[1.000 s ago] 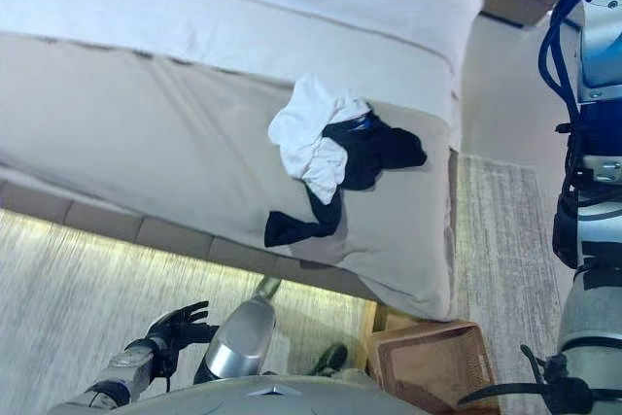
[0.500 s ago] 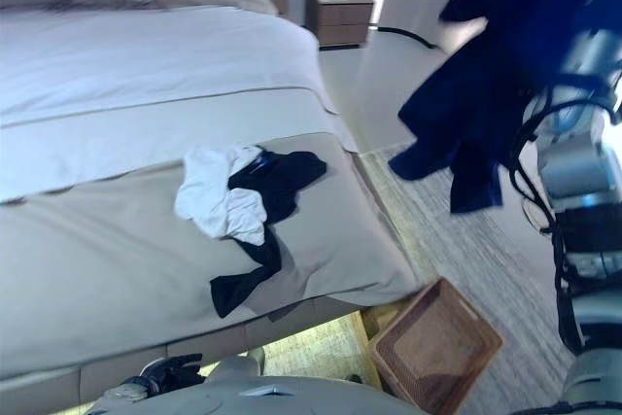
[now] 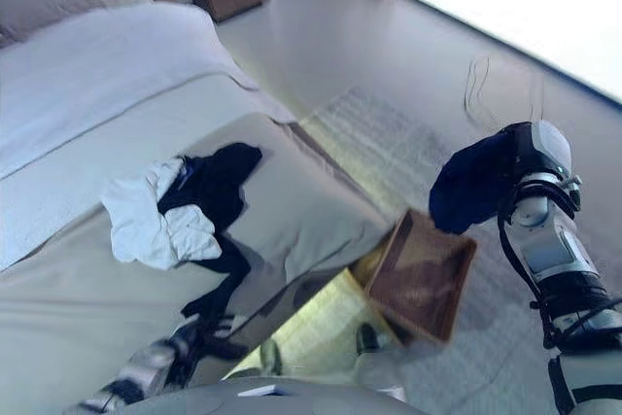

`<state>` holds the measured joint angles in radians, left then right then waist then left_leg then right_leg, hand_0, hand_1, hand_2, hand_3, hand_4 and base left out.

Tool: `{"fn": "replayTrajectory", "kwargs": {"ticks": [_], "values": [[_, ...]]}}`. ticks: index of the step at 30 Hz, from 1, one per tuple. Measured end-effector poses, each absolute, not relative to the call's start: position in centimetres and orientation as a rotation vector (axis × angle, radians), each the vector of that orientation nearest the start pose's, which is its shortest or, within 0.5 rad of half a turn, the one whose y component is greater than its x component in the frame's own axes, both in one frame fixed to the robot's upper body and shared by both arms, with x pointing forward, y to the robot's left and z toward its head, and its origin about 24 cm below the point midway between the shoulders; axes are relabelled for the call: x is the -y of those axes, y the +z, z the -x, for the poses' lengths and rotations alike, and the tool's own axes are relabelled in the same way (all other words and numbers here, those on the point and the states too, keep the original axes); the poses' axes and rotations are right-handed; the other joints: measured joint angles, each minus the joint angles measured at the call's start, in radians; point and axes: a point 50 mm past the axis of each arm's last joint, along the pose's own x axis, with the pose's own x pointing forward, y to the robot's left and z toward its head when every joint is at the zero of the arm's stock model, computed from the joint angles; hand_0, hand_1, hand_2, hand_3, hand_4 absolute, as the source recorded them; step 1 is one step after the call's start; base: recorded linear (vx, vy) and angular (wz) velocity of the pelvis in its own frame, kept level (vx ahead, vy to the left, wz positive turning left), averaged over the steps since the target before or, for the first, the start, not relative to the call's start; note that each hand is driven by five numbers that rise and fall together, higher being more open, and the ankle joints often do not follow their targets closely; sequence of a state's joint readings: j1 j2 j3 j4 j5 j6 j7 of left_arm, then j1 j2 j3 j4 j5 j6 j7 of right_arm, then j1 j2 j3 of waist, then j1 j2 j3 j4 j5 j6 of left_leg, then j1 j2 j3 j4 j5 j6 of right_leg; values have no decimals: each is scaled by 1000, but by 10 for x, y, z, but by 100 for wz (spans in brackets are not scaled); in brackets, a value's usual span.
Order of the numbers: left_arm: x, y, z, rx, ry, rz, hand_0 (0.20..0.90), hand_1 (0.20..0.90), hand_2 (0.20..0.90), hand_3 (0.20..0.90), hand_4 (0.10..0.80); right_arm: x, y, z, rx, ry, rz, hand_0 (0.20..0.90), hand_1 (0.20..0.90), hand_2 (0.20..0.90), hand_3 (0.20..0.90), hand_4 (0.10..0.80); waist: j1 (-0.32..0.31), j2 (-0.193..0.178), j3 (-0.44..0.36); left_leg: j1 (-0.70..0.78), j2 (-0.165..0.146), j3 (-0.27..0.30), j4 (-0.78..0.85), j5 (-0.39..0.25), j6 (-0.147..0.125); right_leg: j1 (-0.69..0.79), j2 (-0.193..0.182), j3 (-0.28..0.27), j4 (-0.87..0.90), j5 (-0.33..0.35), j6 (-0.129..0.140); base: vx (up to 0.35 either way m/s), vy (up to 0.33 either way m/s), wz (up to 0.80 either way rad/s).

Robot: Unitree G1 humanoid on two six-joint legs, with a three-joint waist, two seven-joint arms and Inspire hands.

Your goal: Pick up the clothes from the bed and place them into the basket

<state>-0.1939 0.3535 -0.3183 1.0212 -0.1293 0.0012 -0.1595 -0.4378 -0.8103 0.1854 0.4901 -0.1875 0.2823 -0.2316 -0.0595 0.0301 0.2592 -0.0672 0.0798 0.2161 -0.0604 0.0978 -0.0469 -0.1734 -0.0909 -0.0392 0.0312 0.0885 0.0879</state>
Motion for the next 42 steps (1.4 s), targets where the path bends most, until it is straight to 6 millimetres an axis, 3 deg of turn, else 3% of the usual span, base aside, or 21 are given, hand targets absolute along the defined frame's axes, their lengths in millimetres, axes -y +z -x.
{"fn": "replayTrajectory", "kwargs": {"ticks": [1,3,5,8,9,12,15,21,27,30,33,36,38,40,42], "values": [[-221,-100,-221,-809,-212,-312,900,900,900,900,800,326,117,-321,-225,-429,1044,300,300,300,200,100,3,15,59,-31,3,6,28,2,-6,-53,-2,-10,47,-1,-1,-205,-102,-25],[-212,-89,-239,-731,-223,-303,900,900,900,900,800,321,124,-329,-200,-428,1036,300,300,300,200,100,15,31,121,-55,0,21,47,-9,-12,-97,-9,-19,84,-14,-18,-127,-73,-26],[-203,-83,-248,-685,-246,-296,900,900,900,900,800,320,125,-336,-223,-442,1033,900,900,900,900,800,15,62,172,-100,0,18,83,-15,-14,-153,-15,-17,132,-35,-30,-157,-80,-8],[-196,-77,-255,-652,-266,-289,900,900,900,900,800,328,127,-344,-310,-494,1041,900,900,900,900,800,23,89,219,-163,-4,9,139,-41,-15,-230,-22,-4,201,-70,-44,-53,-85,-8],[-193,-75,-259,-639,-267,-273,900,900,900,900,800,337,127,-344,-368,-533,1037,900,900,900,900,800,34,107,252,-181,-14,-19,157,-40,-11,-255,-25,2,237,-70,-45,-117,-105,-6],[-193,-73,-260,-633,-251,-254,900,900,900,900,800,344,115,-342,-452,-571,1022,900,900,900,900,800,44,136,266,-234,-14,-29,188,-37,-6,-320,-29,1,297,-87,-57,-85,-58,4],[-195,-71,-263,-625,-240,-247,900,900,900,900,800,346,103,-339,-508,-591,1002,900,900,900,900,800,59,136,266,-257,-15,-32,208,-38,-5,-357,-33,2,344,-101,-67,-54,-8,2],[-196,-67,-266,-605,-248,-222,900,900,900,900,800,357,107,-337,-568,-646,1004,900,900,900,900,800,60,137,266,-277,-22,-42,211,-35,-3,-377,-41,0,354,-113,-69,-4,40,7],[-195,-65,-267,-596,-261,-205,900,900,900,900,800,359,101,-334,-623,-572,972,900,900,900,900,800,58,138,265,-266,-24,-83,164,-10,-3,-332,-38,-34,291,-92,-68,7,41,12],[-194,-65,-266,-590,-261,-195,900,900,900,900,800,355,120,-335,-508,-557,1003,900,900,900,900,800,59,137,266,-240,-20,-92,105,18,0,-285,-30,-57,209,-51,-64,42,106,12],[-195,-71,-258,-618,-237,-173,900,900,900,900,800,347,156,-335,-316,-575,969,900,900,900,900,800,57,135,267,-172,-20,-95,37,37,1,-194,-21,-64,104,-10,-52,106,197,3],[-207,-82,-241,-656,-149,-109,900,900,900,900,800,322,201,-326,-32,-580,1052,900,900,900,900,800,40,121,264,-93,-24,-104,-16,48,5,-90,-19,-88,17,9,-34,110,240,15],[-211,-85,-236,-670,-119,-91,900,900,900,900,800,307,219,-325,87,-563,1093,900,900,900,900,800,37,108,264,-80,-27,-113,-21,46,5,-61,-23,-103,-2,10,-32,109,203,17],[-215,-89,-231,-695,-91,-67,900,900,900,900,800,291,232,-323,187,-510,1141,900,900,900,900,800,41,93,261,-59,-28,-131,-23,46,4,-24,-24,-122,-16,15,-26,134,219,29],[-216,-93,-227,-719,-78,-60,900,900,900,900,800,278,232,-327,223,-421,1184,900,900,900,900,800,63,69,253,-31,-29,-154,-22,45,3,33,-27,-155,-43,15,-26,131,196,38]]}}
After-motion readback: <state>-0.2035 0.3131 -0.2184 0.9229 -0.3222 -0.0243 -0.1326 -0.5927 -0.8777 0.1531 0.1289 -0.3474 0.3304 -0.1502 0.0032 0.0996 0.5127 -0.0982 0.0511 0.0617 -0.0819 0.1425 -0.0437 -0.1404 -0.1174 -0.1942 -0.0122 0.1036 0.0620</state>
